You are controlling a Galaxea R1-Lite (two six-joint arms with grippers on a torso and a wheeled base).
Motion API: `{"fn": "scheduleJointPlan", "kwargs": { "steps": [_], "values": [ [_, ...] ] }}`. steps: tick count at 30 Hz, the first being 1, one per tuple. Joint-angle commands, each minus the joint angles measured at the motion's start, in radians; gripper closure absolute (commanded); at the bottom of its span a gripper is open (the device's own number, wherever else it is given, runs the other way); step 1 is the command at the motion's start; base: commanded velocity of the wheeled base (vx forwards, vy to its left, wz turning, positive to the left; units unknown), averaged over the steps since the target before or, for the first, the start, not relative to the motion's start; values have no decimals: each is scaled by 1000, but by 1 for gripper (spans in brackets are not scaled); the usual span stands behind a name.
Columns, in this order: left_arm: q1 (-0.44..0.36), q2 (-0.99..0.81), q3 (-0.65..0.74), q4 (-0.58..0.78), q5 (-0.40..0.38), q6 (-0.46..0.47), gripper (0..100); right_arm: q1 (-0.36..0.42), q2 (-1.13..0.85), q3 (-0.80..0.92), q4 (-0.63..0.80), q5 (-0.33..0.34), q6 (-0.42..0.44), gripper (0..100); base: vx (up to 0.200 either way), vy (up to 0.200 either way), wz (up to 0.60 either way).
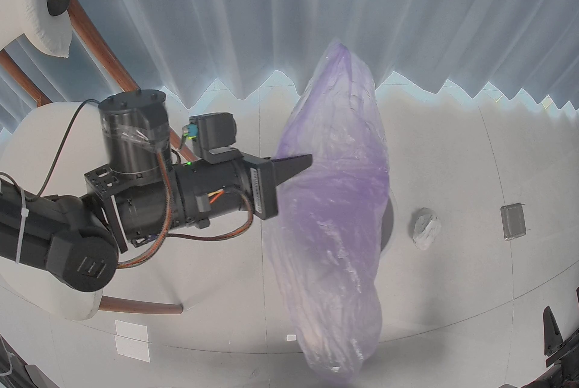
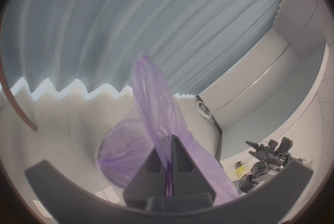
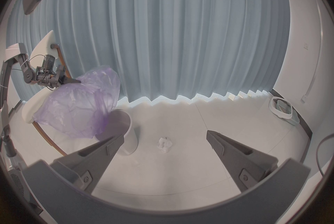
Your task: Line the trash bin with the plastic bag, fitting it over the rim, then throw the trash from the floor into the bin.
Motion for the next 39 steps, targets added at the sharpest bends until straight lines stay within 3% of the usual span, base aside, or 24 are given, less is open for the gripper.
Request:
{"fn": "scheduleJointPlan", "kwargs": {
  "steps": [1,9,20,35,39],
  "values": [
    [104,-47,35,11,1,35,100,1,-17,18,-1,0,1,0,0,0,0],
    [141,-76,87,22,63,40,100,0,-15,18,-1,0,1,0,0,0,0],
    [38,-137,227,33,60,43,100,0,-15,18,-1,-1,4,0,0,0,0],
    [16,-117,204,35,77,41,100,0,-17,18,-1,-1,4,0,0,0,0],
    [16,-105,187,62,132,43,100,0,-15,18,-1,-1,5,0,0,0,0]
  ]
}}
